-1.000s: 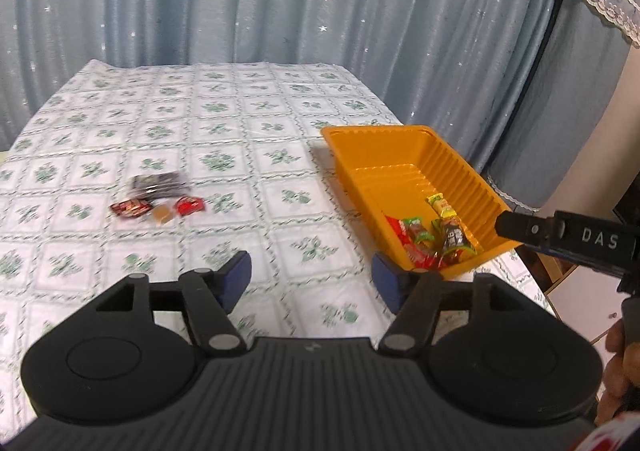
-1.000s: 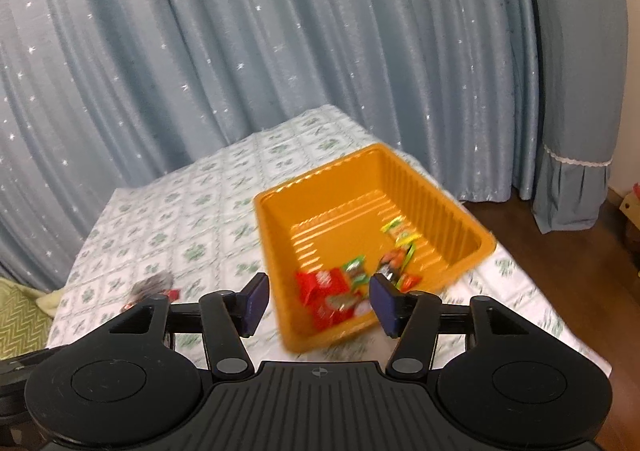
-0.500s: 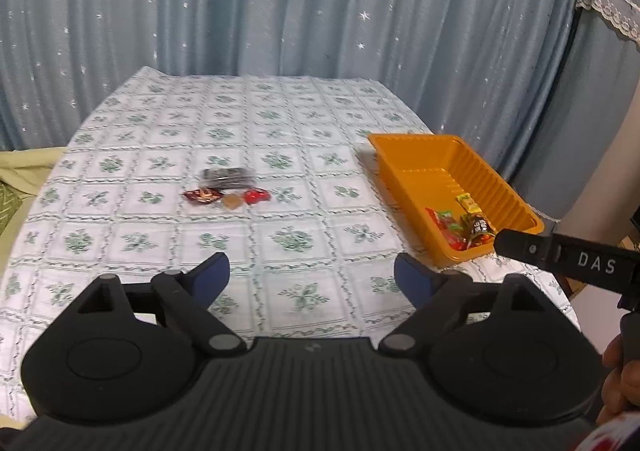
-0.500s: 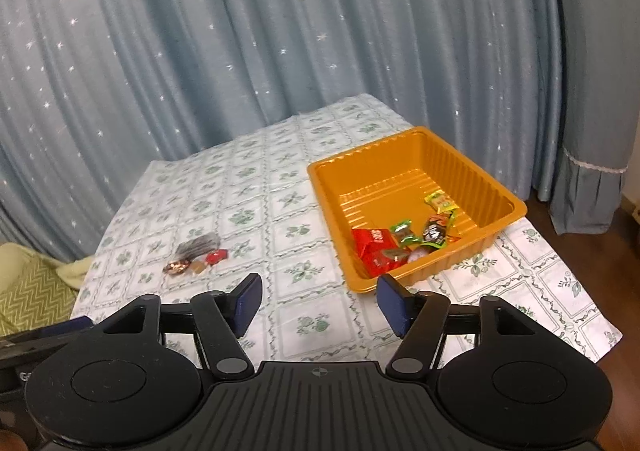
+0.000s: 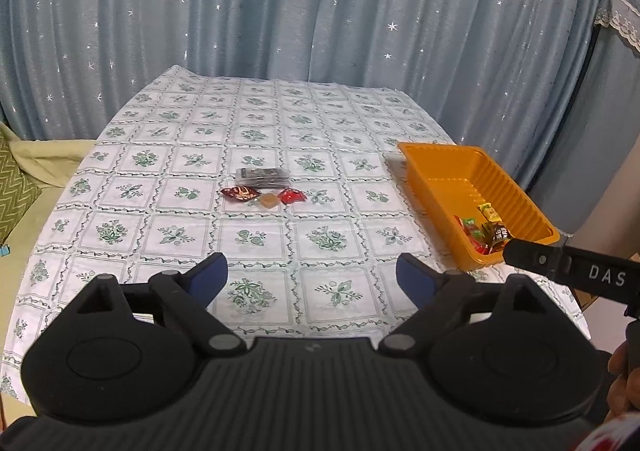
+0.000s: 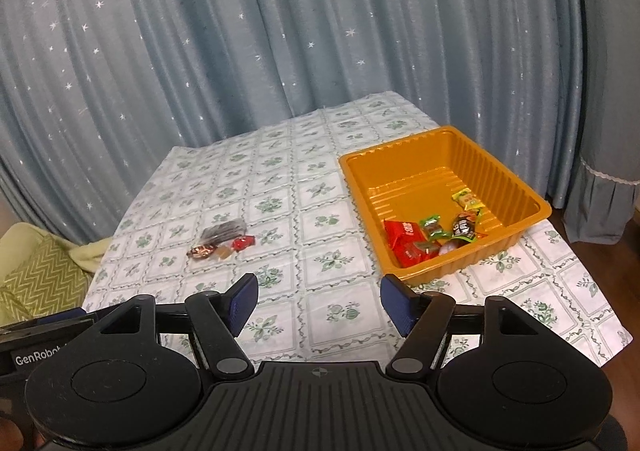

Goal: Organize snacks
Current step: 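Withdraw both tools from the tray toward the remaining small candies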

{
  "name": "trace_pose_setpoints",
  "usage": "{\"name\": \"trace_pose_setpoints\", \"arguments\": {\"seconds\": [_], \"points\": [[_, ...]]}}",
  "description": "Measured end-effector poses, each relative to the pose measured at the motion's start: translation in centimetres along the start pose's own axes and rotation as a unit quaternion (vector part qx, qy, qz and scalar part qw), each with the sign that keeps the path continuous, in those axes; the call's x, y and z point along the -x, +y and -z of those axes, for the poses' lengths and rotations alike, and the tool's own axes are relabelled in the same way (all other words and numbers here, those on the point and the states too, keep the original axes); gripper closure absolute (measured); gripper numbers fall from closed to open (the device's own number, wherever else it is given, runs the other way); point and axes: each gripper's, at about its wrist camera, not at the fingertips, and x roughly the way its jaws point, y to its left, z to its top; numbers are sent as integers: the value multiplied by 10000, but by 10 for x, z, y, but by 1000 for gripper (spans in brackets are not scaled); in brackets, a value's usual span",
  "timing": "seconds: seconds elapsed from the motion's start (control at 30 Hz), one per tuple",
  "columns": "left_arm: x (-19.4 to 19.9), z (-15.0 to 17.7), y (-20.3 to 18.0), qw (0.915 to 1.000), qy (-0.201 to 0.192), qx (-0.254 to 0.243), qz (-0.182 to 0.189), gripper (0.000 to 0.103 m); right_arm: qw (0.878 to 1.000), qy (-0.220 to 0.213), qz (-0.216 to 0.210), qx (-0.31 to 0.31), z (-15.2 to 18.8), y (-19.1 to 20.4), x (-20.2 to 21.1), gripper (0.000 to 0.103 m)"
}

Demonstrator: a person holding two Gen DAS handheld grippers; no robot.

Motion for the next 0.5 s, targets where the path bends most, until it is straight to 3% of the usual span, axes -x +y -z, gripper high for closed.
{"name": "trace_pose_setpoints", "arguments": {"seconds": [0.5], "points": [[-3,-2,15,9999,4,117,-110,10,9998,100,-123,116,3,13,-12,35]]}}
